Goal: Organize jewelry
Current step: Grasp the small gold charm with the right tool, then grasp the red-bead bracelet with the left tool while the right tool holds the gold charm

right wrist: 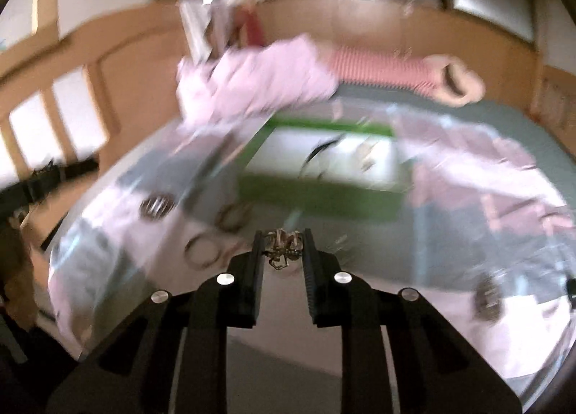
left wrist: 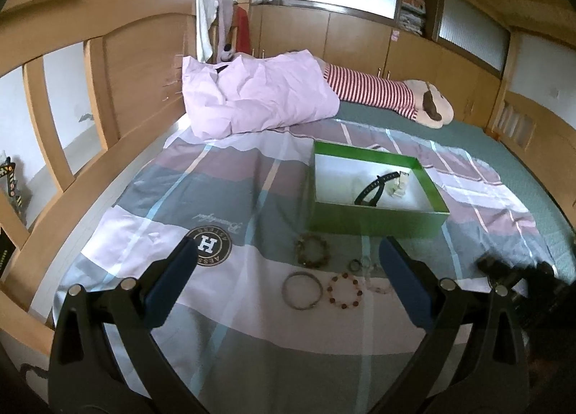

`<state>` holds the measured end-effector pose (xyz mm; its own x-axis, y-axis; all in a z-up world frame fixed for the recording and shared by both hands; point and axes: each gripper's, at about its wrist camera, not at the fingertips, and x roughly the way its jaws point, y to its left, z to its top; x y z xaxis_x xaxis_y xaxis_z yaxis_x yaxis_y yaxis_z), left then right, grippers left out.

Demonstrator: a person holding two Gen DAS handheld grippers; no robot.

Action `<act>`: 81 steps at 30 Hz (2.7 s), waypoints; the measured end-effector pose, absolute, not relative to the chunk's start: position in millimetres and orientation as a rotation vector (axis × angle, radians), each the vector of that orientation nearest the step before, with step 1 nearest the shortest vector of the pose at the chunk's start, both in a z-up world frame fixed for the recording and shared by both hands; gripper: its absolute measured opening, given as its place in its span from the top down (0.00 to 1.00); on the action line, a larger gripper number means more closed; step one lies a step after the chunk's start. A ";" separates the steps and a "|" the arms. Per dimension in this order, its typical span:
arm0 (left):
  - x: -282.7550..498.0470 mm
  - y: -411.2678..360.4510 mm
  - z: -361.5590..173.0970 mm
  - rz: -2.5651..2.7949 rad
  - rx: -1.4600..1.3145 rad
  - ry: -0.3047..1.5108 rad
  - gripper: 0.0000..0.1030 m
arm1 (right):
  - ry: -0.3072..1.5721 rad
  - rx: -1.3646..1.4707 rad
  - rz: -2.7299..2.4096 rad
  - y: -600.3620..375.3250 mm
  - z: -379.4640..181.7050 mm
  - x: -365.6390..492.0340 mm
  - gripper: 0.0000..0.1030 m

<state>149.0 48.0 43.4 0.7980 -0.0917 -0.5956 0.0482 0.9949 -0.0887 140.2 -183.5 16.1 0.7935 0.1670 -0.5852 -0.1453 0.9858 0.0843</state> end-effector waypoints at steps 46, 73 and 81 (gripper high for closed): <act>298.4 -83.9 -125.0 -0.142 0.234 1.062 0.50 | 0.678 0.160 0.152 -244.8 10.5 148.3 0.80; 144.8 -21.5 69.4 -0.417 0.022 0.485 1.00 | 0.657 0.126 0.151 -230.0 8.6 147.0 0.80; 174.8 -42.2 3.1 -0.326 0.168 0.686 0.26 | 0.657 0.106 0.173 -214.6 11.6 143.1 0.80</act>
<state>174.8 -42.2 3.1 0.7260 -0.2393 -0.6447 0.3488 0.9361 0.0453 143.1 -214.6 11.6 0.7784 0.1933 -0.5973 -0.1266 0.9802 0.1524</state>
